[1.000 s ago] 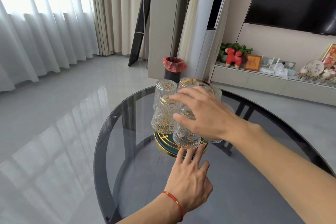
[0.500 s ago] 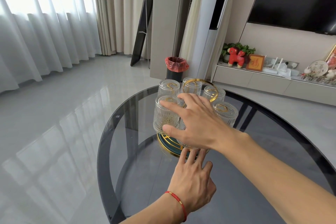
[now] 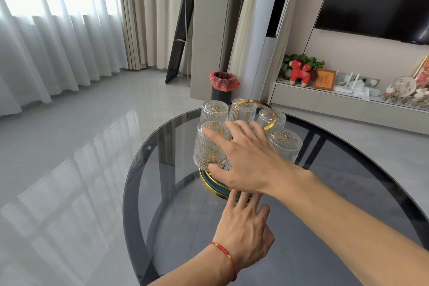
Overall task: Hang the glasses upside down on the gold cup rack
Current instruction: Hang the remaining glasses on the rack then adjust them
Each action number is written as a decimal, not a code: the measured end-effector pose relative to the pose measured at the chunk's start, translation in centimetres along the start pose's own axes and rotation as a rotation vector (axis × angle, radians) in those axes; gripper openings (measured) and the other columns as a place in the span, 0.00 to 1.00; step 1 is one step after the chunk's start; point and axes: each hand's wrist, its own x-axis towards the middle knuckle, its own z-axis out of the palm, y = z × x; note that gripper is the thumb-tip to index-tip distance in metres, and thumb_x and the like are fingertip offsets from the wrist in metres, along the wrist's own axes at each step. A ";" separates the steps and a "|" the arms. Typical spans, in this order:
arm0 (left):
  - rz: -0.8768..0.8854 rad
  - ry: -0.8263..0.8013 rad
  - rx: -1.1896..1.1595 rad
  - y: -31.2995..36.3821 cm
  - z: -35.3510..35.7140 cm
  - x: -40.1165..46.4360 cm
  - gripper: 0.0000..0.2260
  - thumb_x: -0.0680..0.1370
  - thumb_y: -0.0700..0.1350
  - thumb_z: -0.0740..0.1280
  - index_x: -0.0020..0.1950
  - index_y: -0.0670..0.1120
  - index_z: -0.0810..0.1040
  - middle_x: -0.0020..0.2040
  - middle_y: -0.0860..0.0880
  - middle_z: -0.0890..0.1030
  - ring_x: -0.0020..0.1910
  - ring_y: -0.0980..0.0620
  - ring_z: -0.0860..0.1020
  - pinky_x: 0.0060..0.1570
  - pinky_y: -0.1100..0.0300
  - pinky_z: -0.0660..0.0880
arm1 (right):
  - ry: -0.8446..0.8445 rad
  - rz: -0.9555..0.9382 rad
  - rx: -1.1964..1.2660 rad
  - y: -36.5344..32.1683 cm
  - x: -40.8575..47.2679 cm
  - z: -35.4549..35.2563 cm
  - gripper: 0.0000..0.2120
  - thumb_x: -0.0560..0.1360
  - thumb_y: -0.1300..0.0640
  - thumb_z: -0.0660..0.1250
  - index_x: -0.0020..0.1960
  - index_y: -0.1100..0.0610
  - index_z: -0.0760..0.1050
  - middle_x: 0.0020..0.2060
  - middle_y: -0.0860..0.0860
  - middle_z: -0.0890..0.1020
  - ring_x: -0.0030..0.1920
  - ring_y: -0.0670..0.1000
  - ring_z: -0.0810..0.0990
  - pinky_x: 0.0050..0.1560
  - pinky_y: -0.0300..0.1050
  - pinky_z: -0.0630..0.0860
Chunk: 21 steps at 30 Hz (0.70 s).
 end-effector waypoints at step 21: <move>0.021 -0.008 -0.016 0.1 -0.1 0.1 0.12 0.74 0.51 0.61 0.49 0.45 0.78 0.71 0.39 0.74 0.64 0.37 0.72 0.67 0.41 0.68 | 0.182 0.033 0.270 5.5 -4.7 0.4 0.30 0.79 0.40 0.60 0.79 0.48 0.68 0.78 0.47 0.71 0.81 0.47 0.60 0.82 0.58 0.46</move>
